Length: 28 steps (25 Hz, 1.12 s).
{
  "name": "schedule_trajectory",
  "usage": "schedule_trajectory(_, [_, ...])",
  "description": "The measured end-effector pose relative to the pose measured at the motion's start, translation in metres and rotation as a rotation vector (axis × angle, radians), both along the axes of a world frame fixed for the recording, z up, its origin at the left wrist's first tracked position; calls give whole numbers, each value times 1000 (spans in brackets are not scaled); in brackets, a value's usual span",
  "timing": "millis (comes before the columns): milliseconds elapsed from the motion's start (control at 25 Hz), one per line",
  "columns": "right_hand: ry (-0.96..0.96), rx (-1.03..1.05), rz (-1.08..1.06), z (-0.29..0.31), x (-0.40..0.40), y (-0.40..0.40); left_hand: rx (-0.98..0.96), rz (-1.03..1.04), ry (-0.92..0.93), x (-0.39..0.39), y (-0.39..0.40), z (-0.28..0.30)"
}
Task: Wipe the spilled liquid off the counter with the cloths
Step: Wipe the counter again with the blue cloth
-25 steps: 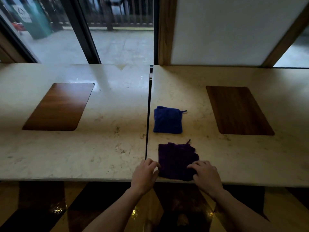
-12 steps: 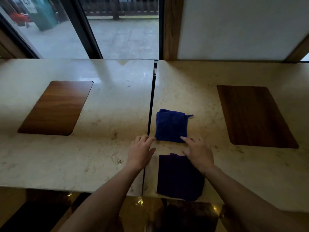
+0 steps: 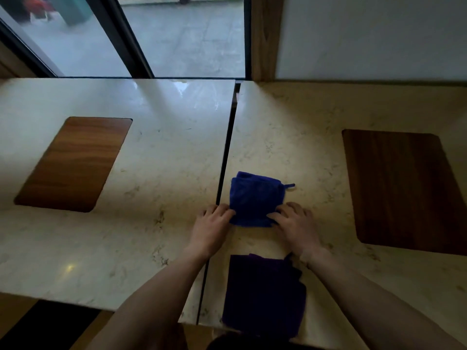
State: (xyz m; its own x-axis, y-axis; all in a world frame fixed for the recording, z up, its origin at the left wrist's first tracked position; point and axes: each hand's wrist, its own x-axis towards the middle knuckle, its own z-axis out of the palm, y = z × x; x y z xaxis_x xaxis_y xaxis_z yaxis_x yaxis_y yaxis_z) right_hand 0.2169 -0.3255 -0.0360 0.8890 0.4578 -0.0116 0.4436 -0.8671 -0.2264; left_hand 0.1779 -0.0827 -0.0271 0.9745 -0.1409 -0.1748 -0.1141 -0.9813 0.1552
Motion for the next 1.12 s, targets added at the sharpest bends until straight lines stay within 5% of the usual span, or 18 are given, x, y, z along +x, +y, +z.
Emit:
schedule_trajectory(160, [88, 126, -130, 20, 16, 8, -173, 118, -27, 12, -6, 17])
schedule_trajectory(280, [-16, 286, -206, 57, 28, 15, -309, 130, -148, 27, -7, 54])
schedule_trajectory(560, [-147, 476, -166, 147, 53, 45, -285, 98, -451, 51, 21, 149])
schedule_trajectory(1120, [-226, 366, -33, 151, -4, 171, -219, 179, -412, -26, 158, 148])
